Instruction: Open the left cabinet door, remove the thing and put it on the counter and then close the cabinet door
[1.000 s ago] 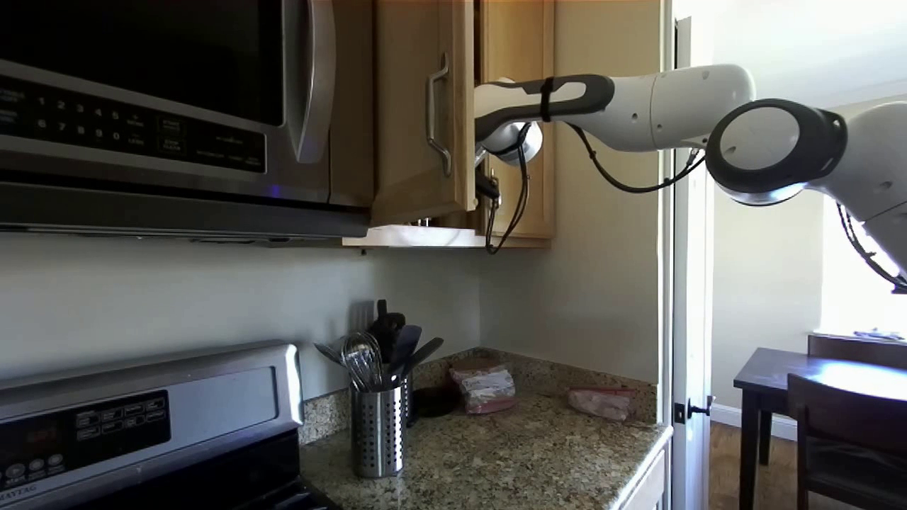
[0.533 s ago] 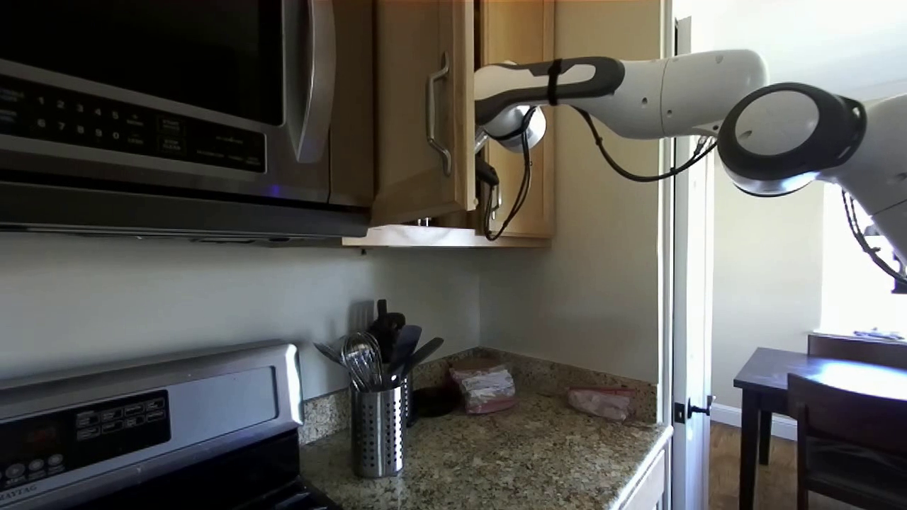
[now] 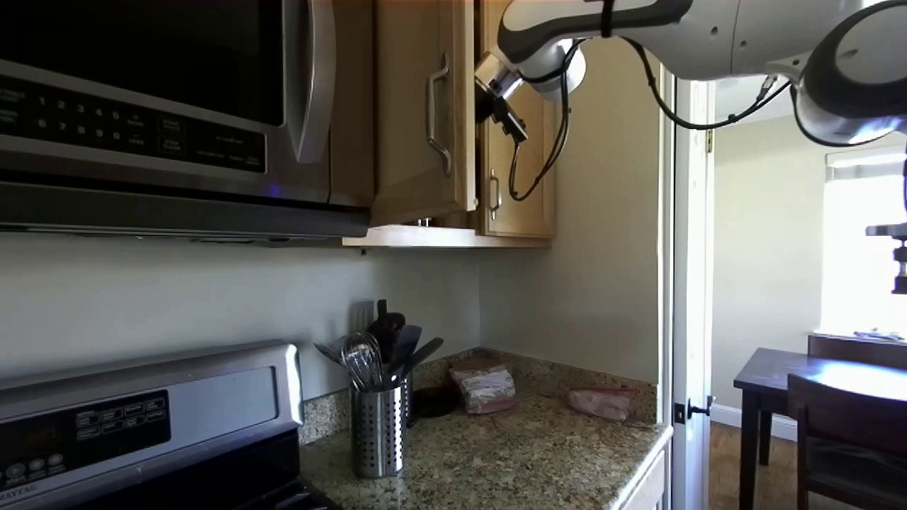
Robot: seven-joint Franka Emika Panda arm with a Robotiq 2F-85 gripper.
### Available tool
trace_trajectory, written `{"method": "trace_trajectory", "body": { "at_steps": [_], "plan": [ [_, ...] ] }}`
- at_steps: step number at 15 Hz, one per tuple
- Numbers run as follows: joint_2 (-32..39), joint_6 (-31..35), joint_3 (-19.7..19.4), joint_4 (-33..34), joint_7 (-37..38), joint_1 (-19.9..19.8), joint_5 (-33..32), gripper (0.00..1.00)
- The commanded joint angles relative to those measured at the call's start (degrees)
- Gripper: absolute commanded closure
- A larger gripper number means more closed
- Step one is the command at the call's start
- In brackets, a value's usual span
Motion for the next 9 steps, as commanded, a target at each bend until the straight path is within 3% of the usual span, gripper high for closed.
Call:
{"method": "trace_trajectory", "body": {
  "at_steps": [1,7,9],
  "plan": [
    [-11.74,-3.42,-0.43,-13.71,-0.52,-0.4,-0.71,0.93],
    [-22.85,-6.0,-1.05,-29.95,-0.24,-0.98,-0.93,0.93],
    [-25.5,-6.35,-3.13,-35.84,0.81,1.17,-1.87,0.93]
  ]
}}
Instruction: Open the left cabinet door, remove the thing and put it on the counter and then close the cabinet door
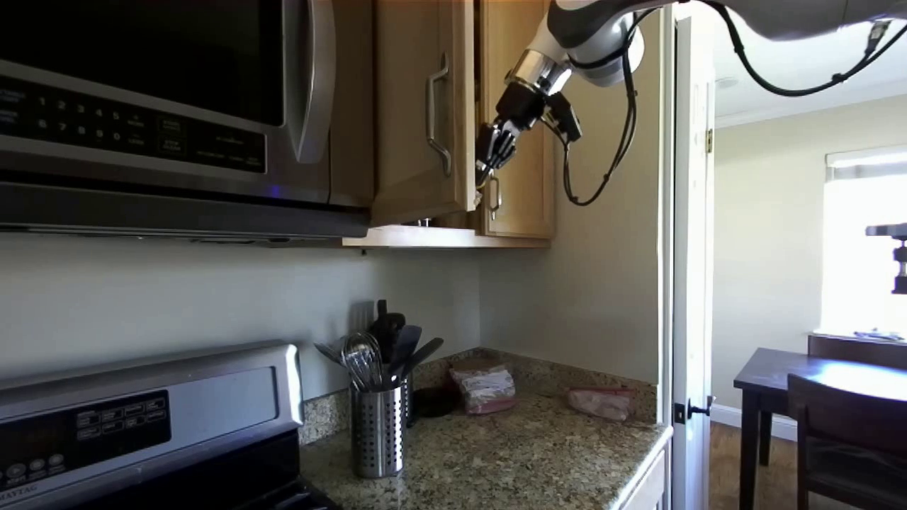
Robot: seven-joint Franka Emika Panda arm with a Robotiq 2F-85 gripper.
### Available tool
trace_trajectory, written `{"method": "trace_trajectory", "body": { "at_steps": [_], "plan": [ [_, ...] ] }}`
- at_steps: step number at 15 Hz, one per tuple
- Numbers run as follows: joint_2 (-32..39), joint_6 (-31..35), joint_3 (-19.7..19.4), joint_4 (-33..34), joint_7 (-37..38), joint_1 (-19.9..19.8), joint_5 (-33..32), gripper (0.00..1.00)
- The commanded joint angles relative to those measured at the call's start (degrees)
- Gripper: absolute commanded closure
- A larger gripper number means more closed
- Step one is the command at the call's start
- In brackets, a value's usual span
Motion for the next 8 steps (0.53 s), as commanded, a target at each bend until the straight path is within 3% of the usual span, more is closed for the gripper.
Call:
{"method": "trace_trajectory", "body": {
  "at_steps": [1,4,8],
  "plan": [
    [-8.09,0.17,-2.13,-14.07,1.47,1.47,-2.25,0.93],
    [-10.72,5.27,-1.44,-23.3,4.7,1.14,-6.51,0.93],
    [-9.57,11.72,-0.58,-30.45,11.96,0.79,-12.47,0.93]
  ]
}}
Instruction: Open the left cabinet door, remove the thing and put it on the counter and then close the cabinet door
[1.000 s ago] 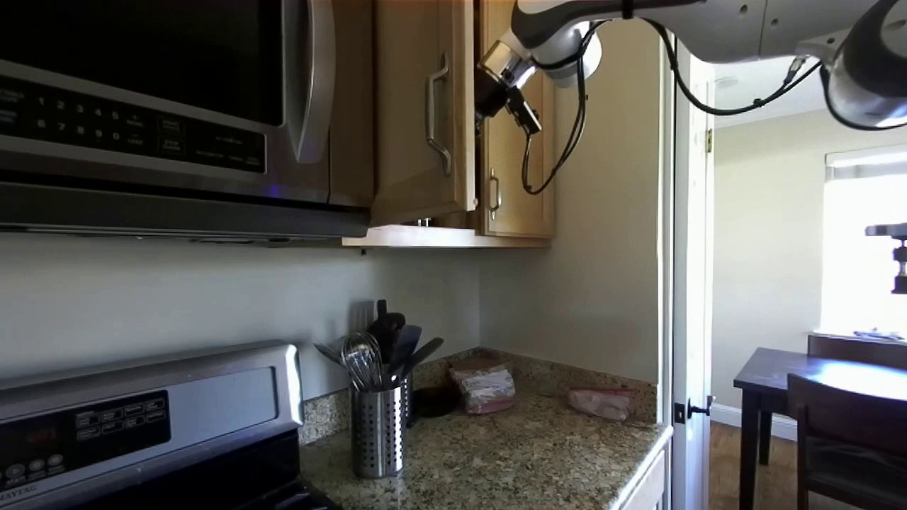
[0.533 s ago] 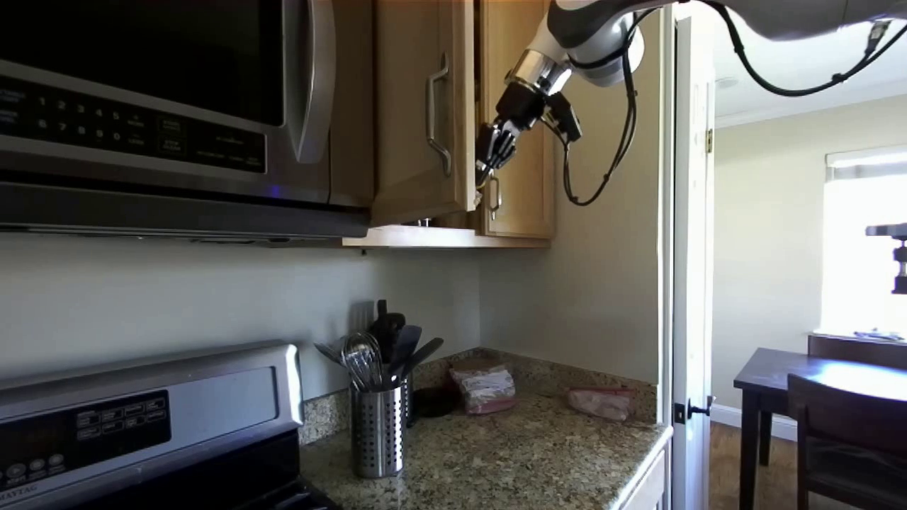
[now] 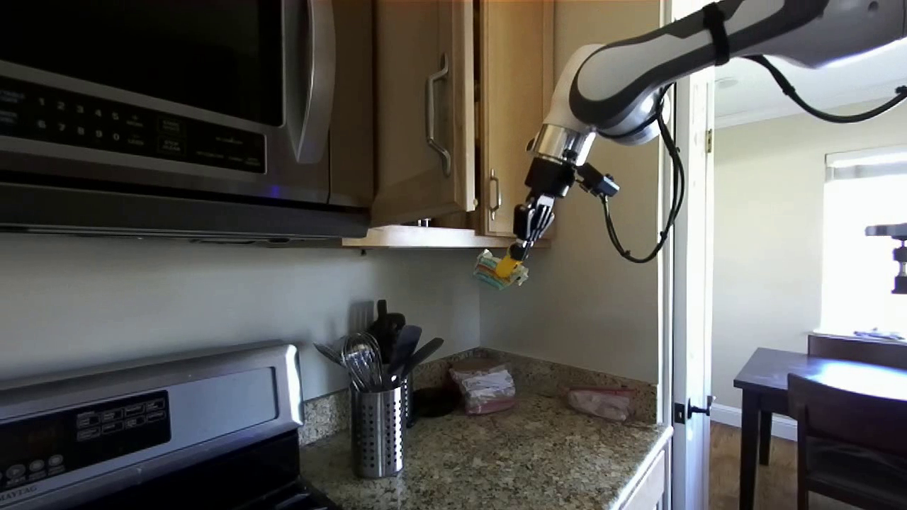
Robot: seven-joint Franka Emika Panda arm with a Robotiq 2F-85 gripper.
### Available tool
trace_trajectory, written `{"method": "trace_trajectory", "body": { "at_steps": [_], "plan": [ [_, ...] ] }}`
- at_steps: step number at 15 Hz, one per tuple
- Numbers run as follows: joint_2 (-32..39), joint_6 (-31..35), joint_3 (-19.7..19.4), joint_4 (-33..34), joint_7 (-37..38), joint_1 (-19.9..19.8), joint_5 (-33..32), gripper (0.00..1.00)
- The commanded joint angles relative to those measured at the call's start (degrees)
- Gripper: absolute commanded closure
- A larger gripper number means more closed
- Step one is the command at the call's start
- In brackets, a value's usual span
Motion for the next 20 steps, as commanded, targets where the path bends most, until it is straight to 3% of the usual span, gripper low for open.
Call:
{"method": "trace_trajectory", "body": {
  "at_steps": [1,9,20],
  "plan": [
    [-0.93,5.96,0.31,-8.02,7.74,0.42,-5.45,0.93],
    [7.65,9.89,1.16,-13.83,15.75,2.69,-5.66,0.93],
    [23.36,27.07,0.63,-16.05,24.84,6.5,-7.82,0.93]
  ]
}}
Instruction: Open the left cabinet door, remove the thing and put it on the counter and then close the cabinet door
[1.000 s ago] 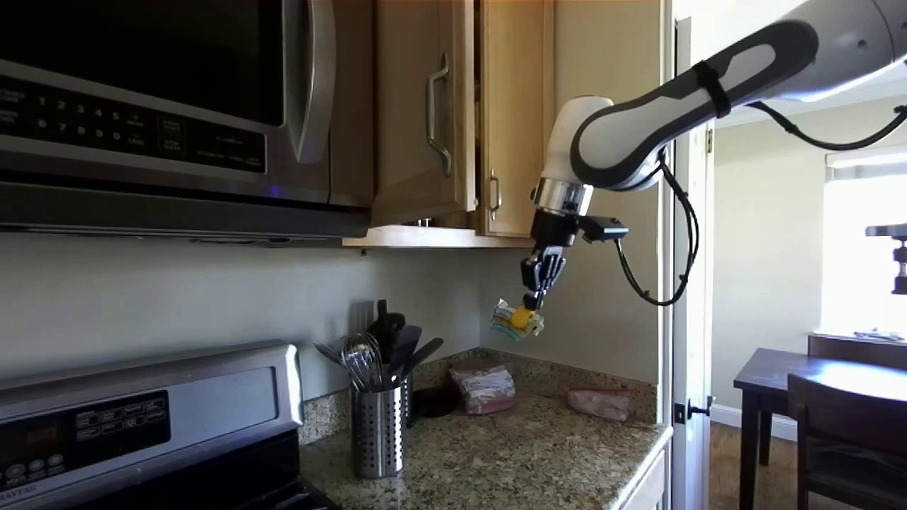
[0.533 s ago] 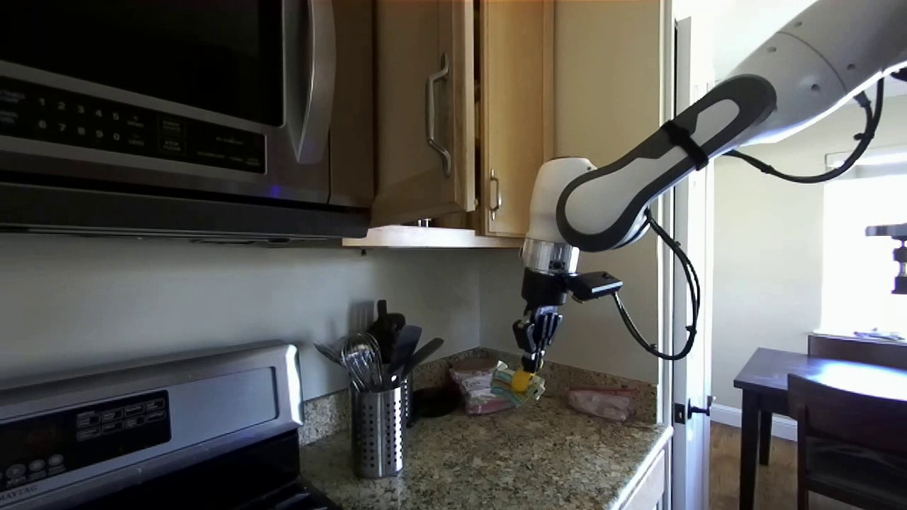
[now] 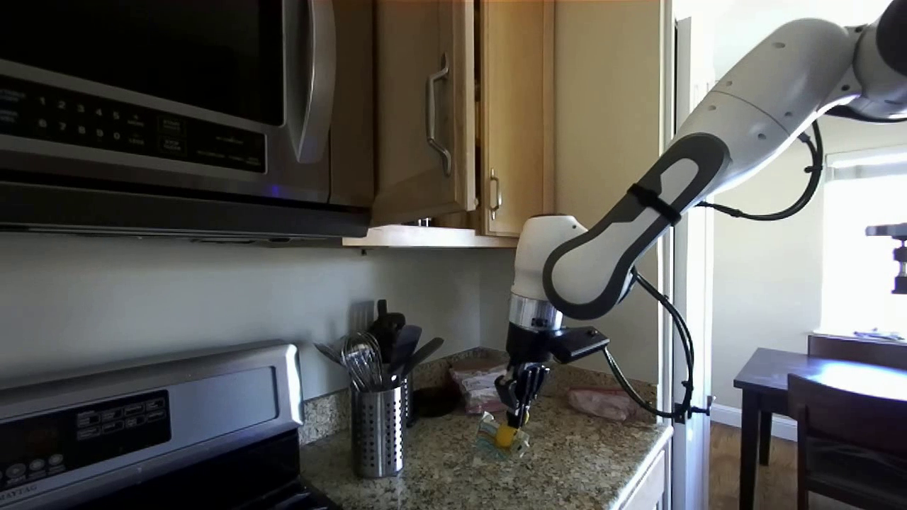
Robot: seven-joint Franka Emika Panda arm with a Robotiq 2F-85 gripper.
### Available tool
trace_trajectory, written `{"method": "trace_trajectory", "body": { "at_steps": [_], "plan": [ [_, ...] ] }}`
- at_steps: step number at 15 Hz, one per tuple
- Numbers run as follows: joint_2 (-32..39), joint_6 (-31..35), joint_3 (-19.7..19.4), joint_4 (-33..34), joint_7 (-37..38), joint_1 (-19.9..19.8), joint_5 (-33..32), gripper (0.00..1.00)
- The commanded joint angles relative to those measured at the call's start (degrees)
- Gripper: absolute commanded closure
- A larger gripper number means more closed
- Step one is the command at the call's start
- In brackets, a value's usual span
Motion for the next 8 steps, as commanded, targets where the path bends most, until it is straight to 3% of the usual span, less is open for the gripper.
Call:
{"method": "trace_trajectory", "body": {
  "at_steps": [1,7,8],
  "plan": [
    [4.37,5.87,-1.42,-0.91,4.13,1.37,-2.11,0.93],
    [10.46,9.9,-5.63,0.22,8.47,4.32,-6.3,0.92],
    [10.67,9.95,-6.61,0.26,9.1,5.04,-7.3,0.67]
  ]
}}
